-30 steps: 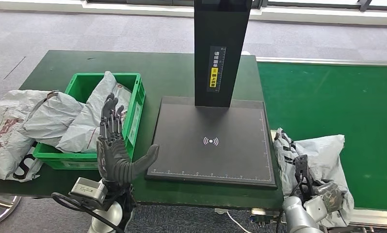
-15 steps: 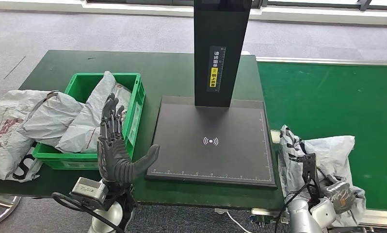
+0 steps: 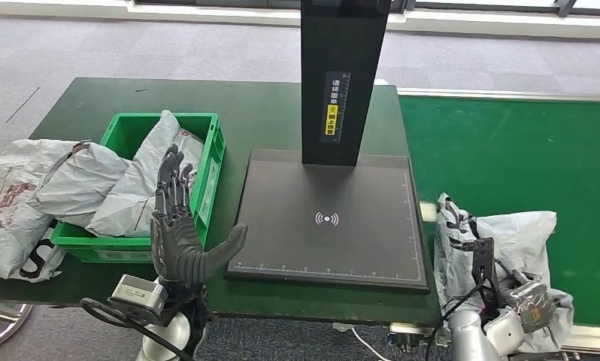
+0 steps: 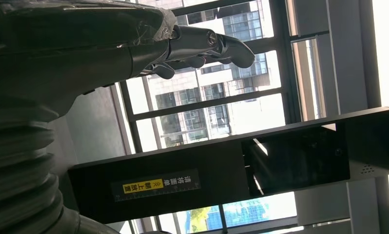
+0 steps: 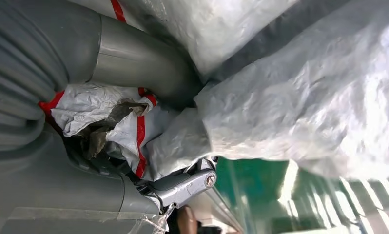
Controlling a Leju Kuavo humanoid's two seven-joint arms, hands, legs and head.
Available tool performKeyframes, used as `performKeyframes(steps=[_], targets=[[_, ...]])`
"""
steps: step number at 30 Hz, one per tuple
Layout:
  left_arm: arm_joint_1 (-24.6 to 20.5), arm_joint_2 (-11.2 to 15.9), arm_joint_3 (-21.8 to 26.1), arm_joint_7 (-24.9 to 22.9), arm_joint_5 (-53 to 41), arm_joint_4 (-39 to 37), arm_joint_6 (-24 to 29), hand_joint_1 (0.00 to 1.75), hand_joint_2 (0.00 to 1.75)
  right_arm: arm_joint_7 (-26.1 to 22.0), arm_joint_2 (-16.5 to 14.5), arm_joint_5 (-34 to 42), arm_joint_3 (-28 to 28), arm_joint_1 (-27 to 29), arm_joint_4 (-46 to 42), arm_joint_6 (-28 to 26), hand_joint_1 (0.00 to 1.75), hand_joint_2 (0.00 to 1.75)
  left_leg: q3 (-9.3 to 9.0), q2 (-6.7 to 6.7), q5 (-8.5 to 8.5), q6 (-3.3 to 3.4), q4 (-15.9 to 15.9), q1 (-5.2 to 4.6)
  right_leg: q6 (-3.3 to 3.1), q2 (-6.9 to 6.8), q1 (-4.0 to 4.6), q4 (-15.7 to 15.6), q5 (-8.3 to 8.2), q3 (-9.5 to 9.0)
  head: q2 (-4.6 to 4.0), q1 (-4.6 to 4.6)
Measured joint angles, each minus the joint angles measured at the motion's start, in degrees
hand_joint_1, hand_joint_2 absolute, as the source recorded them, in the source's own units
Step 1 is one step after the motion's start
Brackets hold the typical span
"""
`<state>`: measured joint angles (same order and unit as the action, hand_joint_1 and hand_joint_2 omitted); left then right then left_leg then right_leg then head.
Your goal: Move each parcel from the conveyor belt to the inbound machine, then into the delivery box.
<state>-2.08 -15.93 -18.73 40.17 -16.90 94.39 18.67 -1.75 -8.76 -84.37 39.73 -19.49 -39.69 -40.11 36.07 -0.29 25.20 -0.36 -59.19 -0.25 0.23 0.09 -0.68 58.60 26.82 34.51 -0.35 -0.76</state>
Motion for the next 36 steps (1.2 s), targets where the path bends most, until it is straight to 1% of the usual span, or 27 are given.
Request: performKeyframes(steps=[1, 2, 5, 6, 7, 8, 10, 12, 14, 16, 20, 23, 26, 28, 31, 32, 33, 36], targets=[[0.0, 0.0, 0.0, 0.0, 0.17, -0.02, 0.1, 0.0, 1.75, -3.28, -0.65, 1.24, 0.31, 0.33, -1.88, -0.01, 1.75, 1.75, 0.0, 0.0, 0.0, 0.0, 0.0, 0.0, 0.0, 0.0, 0.0, 0.0, 0.0, 0.01, 0.0, 0.0], [0.0, 0.0, 0.0, -0.01, 0.49, -0.09, 0.15, 0.0, 1.75, -7.96, -1.61, 3.06, 0.93, 0.65, -4.51, -0.03, 1.75, 1.75, 0.0, 0.0, 0.0, 0.0, 0.0, 0.0, 0.0, 0.0, 0.0, 0.0, 0.0, 0.02, 0.0, 0.0], [-0.11, -0.01, 0.0, -0.02, 1.98, -0.66, -0.45, 0.0, 1.75, -24.75, -4.85, 11.08, 3.72, 1.12, -13.46, -0.11, 1.75, 1.75, 0.0, 0.0, 0.0, 0.0, 0.0, 0.01, 0.0, -0.02, 0.01, 0.0, 0.0, 0.04, 0.0, 0.0], [-0.22, -0.01, -0.01, -0.02, 2.52, -1.01, -0.77, 0.0, 1.75, -28.98, -5.67, 14.4, 4.26, 1.41, -16.25, -0.12, 1.75, 1.75, 0.0, -0.03, 0.0, 0.0, 0.0, 0.02, -0.01, -0.05, 0.01, 0.0, 0.01, 0.03, 0.0, 0.0], [-0.39, -0.02, -0.02, -0.02, 3.04, -1.44, -1.03, 0.0, 1.75, -32.02, -6.4, 17.87, 4.37, 1.9, -19.11, -0.13, 1.75, 1.75, 0.0, -0.05, 0.0, 0.0, 0.0, 0.02, -0.02, -0.08, 0.02, 0.0, 0.02, 0.02, 0.0, 0.0], [-0.62, -0.02, -0.07, -0.03, 3.49, -1.93, -1.2, 0.0, 1.75, -33.69, -7.02, 20.87, 4.01, 2.61, -21.9, -0.13, 1.75, 1.75, 0.01, -0.07, 0.0, 0.0, 0.0, 0.02, -0.02, -0.11, 0.02, 0.01, 0.03, 0.01, 0.0, 0.0], [-1.15, -0.02, -0.28, -0.04, 4.22, -2.96, -1.42, 0.0, 1.75, -34.45, -8.18, 25.15, 2.08, 4.41, -28.07, -0.13, 1.75, 1.75, 0.01, -0.06, 0.01, -0.01, 0.0, 0.01, -0.03, -0.09, 0.01, 0.01, 0.03, 0.0, 0.0, 0.0], [-1.64, -0.07, -0.48, -0.04, 4.75, -3.91, -1.5, 0.0, 1.75, -35.17, -9.09, 28.13, -1.24, 6.56, -34.49, -0.13, 1.75, 1.75, 0.01, -0.02, 0.02, -0.02, 0.0, 0.0, -0.03, -0.04, 0.0, 0.01, 0.03, 0.02, 0.0, 0.0], [-1.98, -0.18, -0.53, -0.04, 5.14, -4.75, -1.5, 0.0, 1.75, -37.07, -9.51, 30.59, -5.96, 8.3, -40.42, -0.13, 1.75, 1.75, 0.0, 0.09, 0.03, -0.03, 0.0, -0.01, -0.03, 0.07, -0.01, 0.01, 0.03, 0.06, 0.0, -0.01], [-2.24, -0.28, -0.61, -0.04, 5.35, -5.43, -1.48, 0.0, 1.75, -37.71, -9.56, 31.34, -10.78, 9.17, -45.05, -0.13, 1.75, 1.75, -0.03, 0.24, 0.03, -0.03, 0.0, -0.01, -0.03, 0.18, -0.02, 0.01, 0.01, 0.09, 0.0, -0.02], [-2.43, -0.32, -0.9, -0.04, 5.44, -6.23, -0.94, 0.0, 1.75, -31.3, -9.38, 26.01, -20.1, 10.17, -51.2, -0.01, 1.75, 1.75, -0.05, 0.3, 0.03, -0.04, 0.01, 0.02, -0.05, 0.22, 0.01, 0.01, -0.01, 0.07, 0.0, 0.01], [-2.44, -0.33, -1.31, -0.03, 5.42, -6.51, -0.83, 0.0, 1.75, -31.53, -9.2, 25.46, -25.74, 10.19, -52.4, 0.02, 1.75, 1.75, -0.09, 0.33, 0.02, -0.05, 0.01, 0.04, -0.07, 0.25, 0.03, 0.01, -0.02, 0.08, 0.0, 0.01], [-2.44, -0.33, -1.4, -0.02, 5.43, -6.78, -0.8, 0.0, 1.75, -32.61, -9.12, 25.75, -29.52, 10.16, -52.8, 0.01, 1.75, 1.75, -0.09, 0.32, 0.01, -0.05, 0.01, 0.04, -0.07, 0.23, 0.03, 0.02, -0.02, 0.06, 0.0, 0.01], [-2.41, -0.32, -1.44, -0.02, 5.53, -6.86, -0.65, 0.0, 1.75, -33.72, -9.02, 26.42, -31.19, 10.18, -52.71, 0.02, 1.75, 1.75, -0.08, 0.31, 0.01, -0.05, 0.01, 0.04, -0.07, 0.24, 0.03, 0.02, -0.02, 0.07, 0.0, 0.0], [-2.32, -0.13, -1.82, -0.02, 6.44, -6.91, 0.62, 0.0, 1.75, -35.58, -8.97, 27.82, -32.3, 10.35, -52.08, 0.03, 1.75, 1.75, -0.04, 0.28, 0.02, -0.05, 0.02, 0.04, -0.07, 0.21, 0.03, 0.02, 0.0, 0.04, 0.0, 0.0], [-2.28, -0.02, -2.07, -0.02, 6.68, -6.92, 1.08, 0.0, 1.75, -34.98, -8.97, 27.39, -32.76, 10.39, -51.09, 0.02, 1.75, 1.75, -0.03, 0.28, 0.03, -0.06, 0.03, 0.05, -0.07, 0.21, 0.04, 0.02, 0.0, 0.03, 0.0, 0.01], [-2.22, 0.09, -2.3, -0.02, 6.76, -6.93, 1.29, 0.0, 1.75, -33.27, -8.97, 26.15, -33.5, 10.24, -49.11, 0.02, 1.75, 1.75, -0.04, 0.31, 0.05, -0.08, 0.04, 0.05, -0.08, 0.24, 0.05, 0.02, 0.01, 0.01, 0.0, 0.01], [-2.05, 0.2, -2.59, -0.02, 6.7, -6.95, 0.84, 0.0, 1.75, -25.65, -8.97, 20.07, -36.68, 8.71, -37.39, 0.27, 1.75, 1.75, -0.12, 0.44, 0.1, -0.12, 0.05, 0.07, -0.1, 0.35, 0.06, 0.02, 0.02, 0.01, 0.0, -0.01]])
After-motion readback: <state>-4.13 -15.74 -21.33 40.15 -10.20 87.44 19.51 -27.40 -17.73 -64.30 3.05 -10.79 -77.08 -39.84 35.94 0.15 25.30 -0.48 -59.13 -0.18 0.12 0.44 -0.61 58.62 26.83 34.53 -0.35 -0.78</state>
